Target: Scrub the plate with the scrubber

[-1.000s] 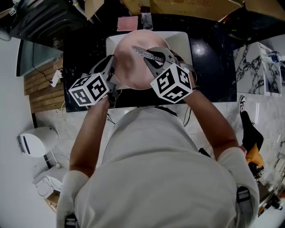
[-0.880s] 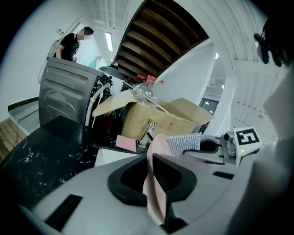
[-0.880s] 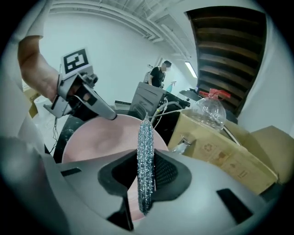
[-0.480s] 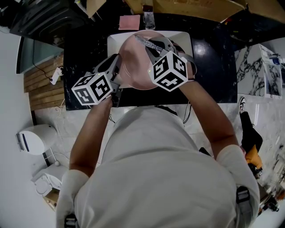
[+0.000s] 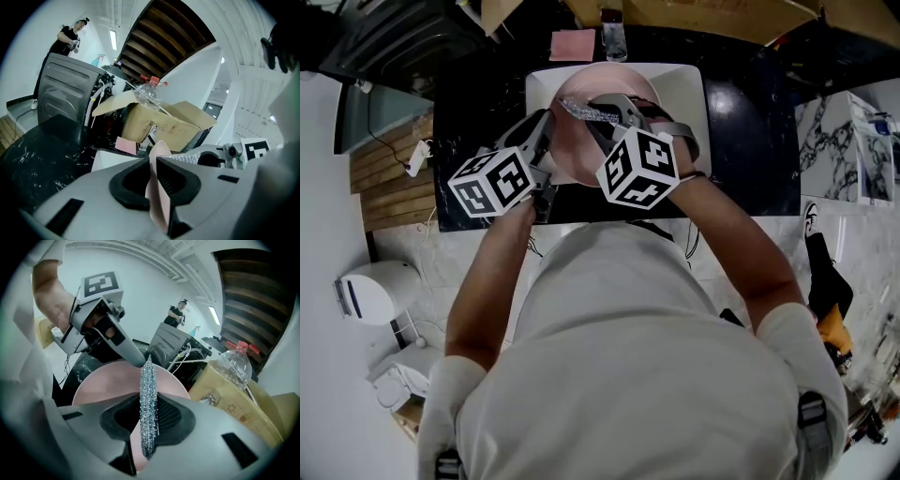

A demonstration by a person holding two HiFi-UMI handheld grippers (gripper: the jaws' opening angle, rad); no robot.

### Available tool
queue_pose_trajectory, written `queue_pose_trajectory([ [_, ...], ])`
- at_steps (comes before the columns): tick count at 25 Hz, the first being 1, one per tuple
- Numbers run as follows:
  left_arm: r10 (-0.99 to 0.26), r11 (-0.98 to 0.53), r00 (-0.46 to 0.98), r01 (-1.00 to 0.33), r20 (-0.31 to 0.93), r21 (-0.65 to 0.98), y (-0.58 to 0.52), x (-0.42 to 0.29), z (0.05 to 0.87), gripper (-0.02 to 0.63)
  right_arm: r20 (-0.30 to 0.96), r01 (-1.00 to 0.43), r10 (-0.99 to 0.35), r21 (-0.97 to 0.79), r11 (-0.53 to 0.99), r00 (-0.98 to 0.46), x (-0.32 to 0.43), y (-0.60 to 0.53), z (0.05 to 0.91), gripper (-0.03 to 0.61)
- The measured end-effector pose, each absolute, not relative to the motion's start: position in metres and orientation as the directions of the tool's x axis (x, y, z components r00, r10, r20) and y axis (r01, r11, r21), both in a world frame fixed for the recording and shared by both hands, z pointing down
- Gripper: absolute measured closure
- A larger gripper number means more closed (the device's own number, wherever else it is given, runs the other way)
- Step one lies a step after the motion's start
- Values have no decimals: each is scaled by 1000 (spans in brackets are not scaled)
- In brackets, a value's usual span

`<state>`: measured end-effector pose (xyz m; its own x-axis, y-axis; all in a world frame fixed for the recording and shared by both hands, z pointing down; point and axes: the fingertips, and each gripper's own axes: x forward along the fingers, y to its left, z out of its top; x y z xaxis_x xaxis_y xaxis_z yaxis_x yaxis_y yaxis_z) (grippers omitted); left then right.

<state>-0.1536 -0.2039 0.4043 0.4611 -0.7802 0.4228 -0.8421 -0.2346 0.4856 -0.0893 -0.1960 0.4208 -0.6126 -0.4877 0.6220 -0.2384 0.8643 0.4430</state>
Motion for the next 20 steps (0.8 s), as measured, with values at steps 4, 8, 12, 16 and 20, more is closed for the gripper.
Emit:
queue_pose_trajectory([
  [4, -790, -223, 455, -839, 412, 497, -206, -158, 402, 571, 629, -164, -458, 468, 868, -628, -99, -177, 427, 503],
  [8, -797, -212, 447, -837, 406, 504, -209, -163, 399, 571, 642, -112, -420, 464, 879, -641, -104, -159, 433, 503],
  [12, -805, -199, 437, -837, 402, 511, -211, -167, 400, 571, 663, -51, -373, 451, 891, -648, -104, -139, 443, 503],
  [16, -811, -196, 436, -830, 389, 522, -215, -171, 398, 571, 700, 21, -301, 411, 911, -648, -100, -119, 460, 503],
  [20, -812, -197, 432, -835, 392, 513, -214, -175, 398, 572, 699, -3, -301, 393, 919, -649, -90, -121, 460, 503],
])
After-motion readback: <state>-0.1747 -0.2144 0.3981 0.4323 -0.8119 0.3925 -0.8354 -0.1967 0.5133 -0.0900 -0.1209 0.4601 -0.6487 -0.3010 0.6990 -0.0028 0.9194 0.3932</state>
